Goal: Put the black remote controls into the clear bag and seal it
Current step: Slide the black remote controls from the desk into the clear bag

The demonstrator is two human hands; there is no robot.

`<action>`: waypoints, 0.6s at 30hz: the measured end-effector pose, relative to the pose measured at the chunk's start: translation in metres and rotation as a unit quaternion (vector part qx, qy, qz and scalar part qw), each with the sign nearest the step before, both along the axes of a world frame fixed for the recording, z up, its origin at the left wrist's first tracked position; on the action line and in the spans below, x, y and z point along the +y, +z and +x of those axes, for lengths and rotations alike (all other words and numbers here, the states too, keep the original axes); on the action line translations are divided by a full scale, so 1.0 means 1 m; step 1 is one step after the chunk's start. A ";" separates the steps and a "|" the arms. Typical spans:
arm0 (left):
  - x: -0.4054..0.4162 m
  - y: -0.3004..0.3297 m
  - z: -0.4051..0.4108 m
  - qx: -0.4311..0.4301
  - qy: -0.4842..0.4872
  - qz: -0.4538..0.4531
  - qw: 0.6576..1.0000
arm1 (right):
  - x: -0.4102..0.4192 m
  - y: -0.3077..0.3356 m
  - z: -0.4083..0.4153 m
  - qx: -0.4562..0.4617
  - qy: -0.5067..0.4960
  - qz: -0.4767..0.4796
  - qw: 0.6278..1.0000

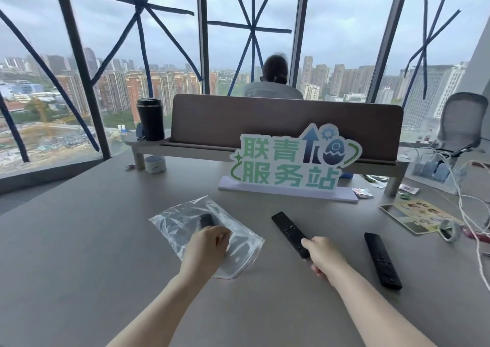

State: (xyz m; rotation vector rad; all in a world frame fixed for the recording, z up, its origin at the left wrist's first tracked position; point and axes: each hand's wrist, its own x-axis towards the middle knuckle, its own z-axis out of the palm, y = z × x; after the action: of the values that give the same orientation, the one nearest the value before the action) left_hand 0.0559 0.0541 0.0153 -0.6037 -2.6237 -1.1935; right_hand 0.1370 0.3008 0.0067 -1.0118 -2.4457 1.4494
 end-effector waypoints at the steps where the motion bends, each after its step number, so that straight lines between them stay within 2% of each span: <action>1: 0.006 0.003 0.002 -0.009 -0.002 0.012 1.000 | 0.003 0.008 0.015 0.028 -0.003 -0.092 0.995; 3: 0.021 0.009 0.003 -0.009 -0.013 0.030 0.999 | 0.012 0.027 0.054 0.067 0.004 -0.204 0.977; 5: 0.037 0.016 0.005 -0.013 -0.030 0.048 0.998 | 0.020 0.043 0.093 0.080 0.023 -0.241 0.967; 9: 0.065 0.026 0.011 -0.002 -0.079 0.068 0.995 | 0.015 0.055 0.132 0.047 0.052 -0.233 0.970; 13: 0.078 0.025 0.026 -0.014 -0.094 0.060 0.994 | -0.022 0.038 0.096 0.021 0.092 -0.204 0.974; 16: 0.074 0.026 0.033 -0.002 -0.075 0.053 0.996 | -0.047 0.022 0.062 0.073 0.079 -0.236 0.966; 18: 0.067 0.024 0.033 -0.004 -0.061 0.057 0.996 | -0.047 0.012 0.058 0.107 0.027 -0.205 0.973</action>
State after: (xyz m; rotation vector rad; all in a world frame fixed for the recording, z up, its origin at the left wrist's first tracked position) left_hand 0.0892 0.1214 0.0397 -0.7479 -2.5358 -1.3738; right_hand 0.1945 0.2539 0.0189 -0.7995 -2.0851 2.0203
